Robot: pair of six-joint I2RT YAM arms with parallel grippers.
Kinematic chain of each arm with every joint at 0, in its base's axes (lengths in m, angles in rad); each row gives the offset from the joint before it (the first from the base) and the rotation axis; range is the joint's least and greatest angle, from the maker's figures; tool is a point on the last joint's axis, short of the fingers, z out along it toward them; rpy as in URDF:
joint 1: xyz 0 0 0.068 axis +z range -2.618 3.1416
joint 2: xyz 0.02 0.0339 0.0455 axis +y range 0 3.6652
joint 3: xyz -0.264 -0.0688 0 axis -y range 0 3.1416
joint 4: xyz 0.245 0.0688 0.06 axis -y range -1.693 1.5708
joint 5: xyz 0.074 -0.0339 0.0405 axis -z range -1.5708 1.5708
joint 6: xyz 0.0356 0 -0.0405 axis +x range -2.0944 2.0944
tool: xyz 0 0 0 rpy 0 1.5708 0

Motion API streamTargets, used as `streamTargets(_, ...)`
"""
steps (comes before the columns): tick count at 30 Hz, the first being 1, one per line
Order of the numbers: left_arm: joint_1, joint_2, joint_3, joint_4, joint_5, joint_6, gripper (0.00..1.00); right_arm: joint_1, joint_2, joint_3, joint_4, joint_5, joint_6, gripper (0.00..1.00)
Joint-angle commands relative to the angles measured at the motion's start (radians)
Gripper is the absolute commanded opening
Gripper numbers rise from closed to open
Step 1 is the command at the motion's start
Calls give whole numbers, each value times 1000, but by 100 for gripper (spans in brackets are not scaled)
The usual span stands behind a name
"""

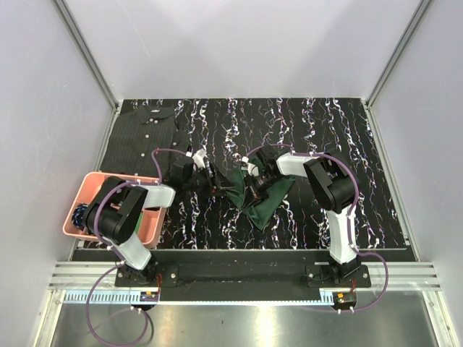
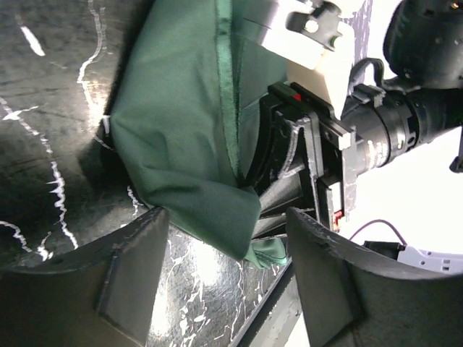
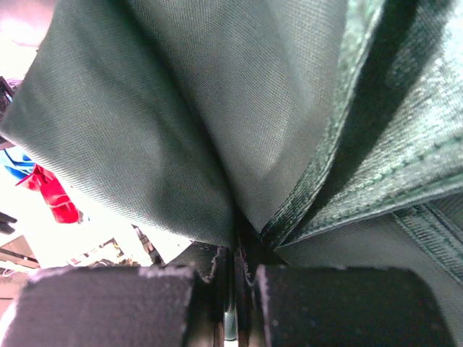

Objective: Fold the napkin, place the utensils inside, and roll it up
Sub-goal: Roll the napkin with the utensil

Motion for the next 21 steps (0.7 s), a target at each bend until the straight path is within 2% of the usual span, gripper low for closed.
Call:
streamTargets(1, 16, 22, 40, -42, 12, -28, 70, -2, 27, 6, -20, 119, -55, 0)
streamTargets(12, 38, 81, 79, -145, 20, -64, 71, -2, 28, 2, -28, 166, -72, 0)
streamTargets(21, 62, 150, 111, -137, 54, -103, 56, -2, 21, 6, -36, 223, -83, 0)
